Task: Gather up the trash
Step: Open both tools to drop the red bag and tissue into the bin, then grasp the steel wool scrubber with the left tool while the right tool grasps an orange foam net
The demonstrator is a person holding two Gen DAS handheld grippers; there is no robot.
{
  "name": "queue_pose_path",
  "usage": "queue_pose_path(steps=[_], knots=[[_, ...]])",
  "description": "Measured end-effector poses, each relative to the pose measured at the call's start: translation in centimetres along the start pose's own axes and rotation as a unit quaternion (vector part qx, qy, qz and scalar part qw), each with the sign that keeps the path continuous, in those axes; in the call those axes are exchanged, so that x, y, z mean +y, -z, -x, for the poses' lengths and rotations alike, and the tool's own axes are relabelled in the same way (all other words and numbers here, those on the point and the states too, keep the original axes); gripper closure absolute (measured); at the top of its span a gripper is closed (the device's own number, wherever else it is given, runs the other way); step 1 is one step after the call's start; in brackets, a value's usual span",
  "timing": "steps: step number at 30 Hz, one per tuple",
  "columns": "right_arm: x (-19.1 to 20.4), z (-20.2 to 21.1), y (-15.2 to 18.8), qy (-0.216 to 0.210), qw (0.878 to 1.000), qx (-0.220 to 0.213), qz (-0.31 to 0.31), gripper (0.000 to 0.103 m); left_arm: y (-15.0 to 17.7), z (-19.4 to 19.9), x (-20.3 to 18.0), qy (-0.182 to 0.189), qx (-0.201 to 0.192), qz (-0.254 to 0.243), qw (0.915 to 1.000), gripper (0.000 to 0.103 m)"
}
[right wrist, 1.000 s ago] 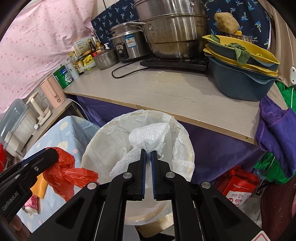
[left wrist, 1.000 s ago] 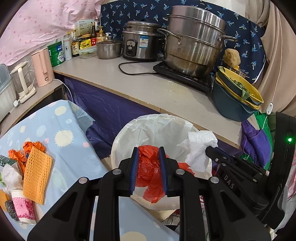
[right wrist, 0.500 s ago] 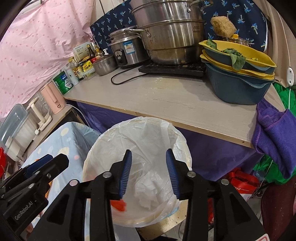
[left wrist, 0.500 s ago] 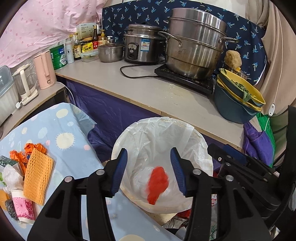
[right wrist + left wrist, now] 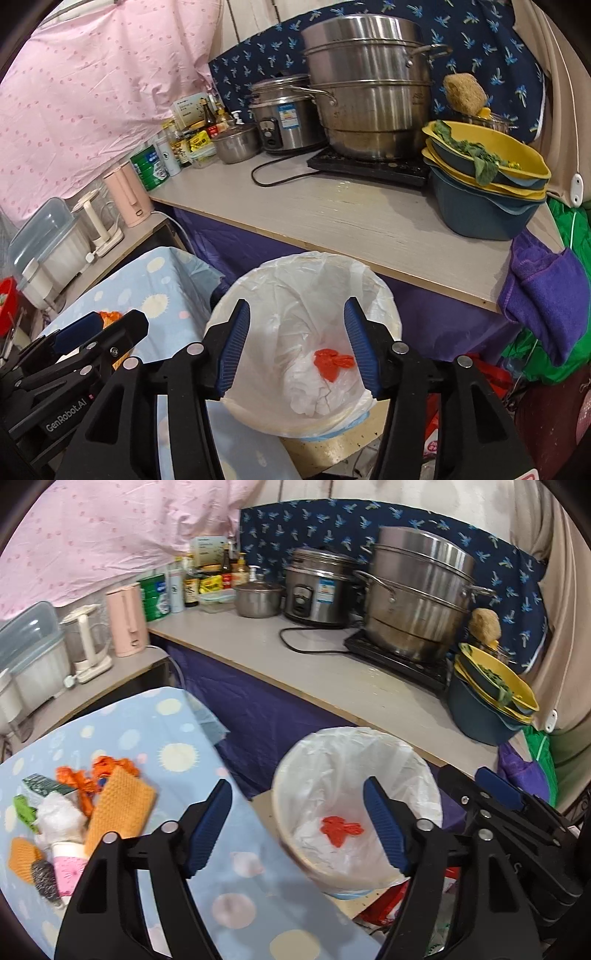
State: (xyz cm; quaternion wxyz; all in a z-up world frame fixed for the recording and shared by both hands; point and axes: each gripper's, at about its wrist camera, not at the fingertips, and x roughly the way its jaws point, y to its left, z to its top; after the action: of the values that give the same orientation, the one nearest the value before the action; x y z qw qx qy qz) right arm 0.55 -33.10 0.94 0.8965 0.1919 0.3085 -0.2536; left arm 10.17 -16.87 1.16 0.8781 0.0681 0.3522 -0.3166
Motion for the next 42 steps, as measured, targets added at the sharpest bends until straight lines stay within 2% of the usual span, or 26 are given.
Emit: queue_pose_path(steps=[7,12,17,24,30,36,42], knots=[[5.0,0.5,1.0,-0.025,0.999,0.003,0.033,0.041,0.9,2.8,4.6,-0.054,-0.013,0.027,0.9981,0.026],[9.4,0.4,2.6,-0.053,0.996,0.018,0.063,0.039,2.5,4.6,9.1,-0.106,-0.008,0.058,0.9927,0.02],[14.4,-0.3,4.8,-0.086,0.991,0.041,0.097,0.038,4.7,5.9,14.4,-0.167,0.013,0.095,0.9812,0.02],[20.2,-1.8,8.2,-0.121,0.981,0.074,0.133,0.038,8.2,7.8,21.1,-0.228,0.041,0.152,0.9608,0.02],[22.5,-3.9,9.7,-0.13,0.976,0.102,0.139,0.035,11.3,8.6,25.2,-0.24,0.061,0.185,0.951,0.019],[23.4,-5.9,10.4,-0.127,0.975,0.122,0.136,0.035,13.5,8.3,27.4,-0.227,0.073,0.209,0.9484,0.013],[23.9,-7.4,10.7,-0.125,0.974,0.135,0.134,0.035,14.0,6.9,28.8,-0.21,0.08,0.229,0.9472,0.013]])
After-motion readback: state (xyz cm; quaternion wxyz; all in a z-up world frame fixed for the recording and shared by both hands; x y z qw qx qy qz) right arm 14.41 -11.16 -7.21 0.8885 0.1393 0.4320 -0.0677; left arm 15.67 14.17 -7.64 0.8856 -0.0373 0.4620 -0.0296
